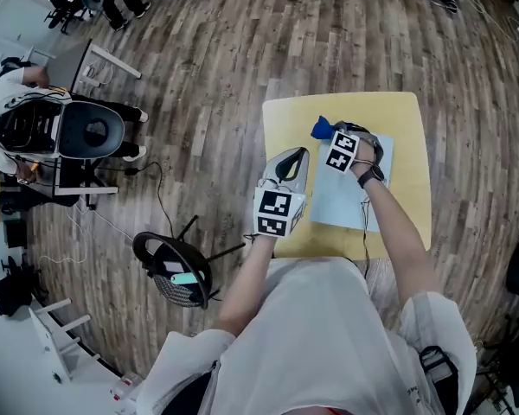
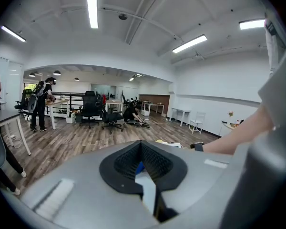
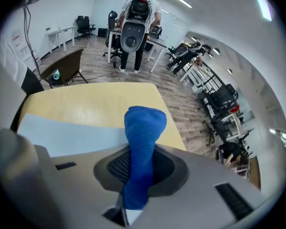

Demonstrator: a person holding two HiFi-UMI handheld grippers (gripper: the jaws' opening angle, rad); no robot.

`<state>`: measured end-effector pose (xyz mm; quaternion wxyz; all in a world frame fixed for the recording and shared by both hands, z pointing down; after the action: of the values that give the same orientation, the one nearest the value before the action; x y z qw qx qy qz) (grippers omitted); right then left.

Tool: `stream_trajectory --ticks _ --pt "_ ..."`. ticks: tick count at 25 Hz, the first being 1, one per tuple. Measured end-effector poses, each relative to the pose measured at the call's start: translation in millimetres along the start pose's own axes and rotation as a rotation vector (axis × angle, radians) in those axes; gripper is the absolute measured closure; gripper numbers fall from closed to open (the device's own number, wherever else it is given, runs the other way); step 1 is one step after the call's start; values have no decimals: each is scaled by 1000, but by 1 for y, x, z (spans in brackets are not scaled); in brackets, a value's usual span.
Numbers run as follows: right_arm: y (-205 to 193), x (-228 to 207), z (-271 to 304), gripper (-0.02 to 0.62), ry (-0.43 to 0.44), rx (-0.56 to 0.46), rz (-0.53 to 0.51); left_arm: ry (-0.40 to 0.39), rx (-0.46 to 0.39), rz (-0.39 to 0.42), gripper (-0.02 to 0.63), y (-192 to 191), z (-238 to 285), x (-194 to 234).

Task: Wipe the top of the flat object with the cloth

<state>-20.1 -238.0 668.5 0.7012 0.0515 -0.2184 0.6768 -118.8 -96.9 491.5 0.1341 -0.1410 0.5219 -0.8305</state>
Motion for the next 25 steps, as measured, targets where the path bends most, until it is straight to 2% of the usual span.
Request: stream_trajectory --ticks 4,12,16,20,22,25 --pt "-42 -6 -13 529 -11 48 65 -42 8 3 601 10 17 -8" --pt "-176 -8 -42 529 -82 241 254 -128 31 18 601 15 41 -32" --pt "-217 -5 -53 529 -87 295 323 -142 30 23 601 17 42 -38" --pt "-219 -2 -59 529 -97 284 337 -133 26 25 601 16 38 -39" --pt "-201 -3 -62 529 -106 242 325 -119 22 23 601 15 34 -36" --pt "-152 -8 -64 529 -105 140 290 -89 18 15 601 17 27 -26"
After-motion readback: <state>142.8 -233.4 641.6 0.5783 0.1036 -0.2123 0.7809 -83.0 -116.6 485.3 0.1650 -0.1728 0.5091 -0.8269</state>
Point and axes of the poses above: the fingertips, and each gripper's own axes: z forward along the fingers, x to its left, y out of its top, the point moved 8 cm from there along -z, backward along the fingers, and after that the axes turned 4 degrees about x, right-handed, at the moved point
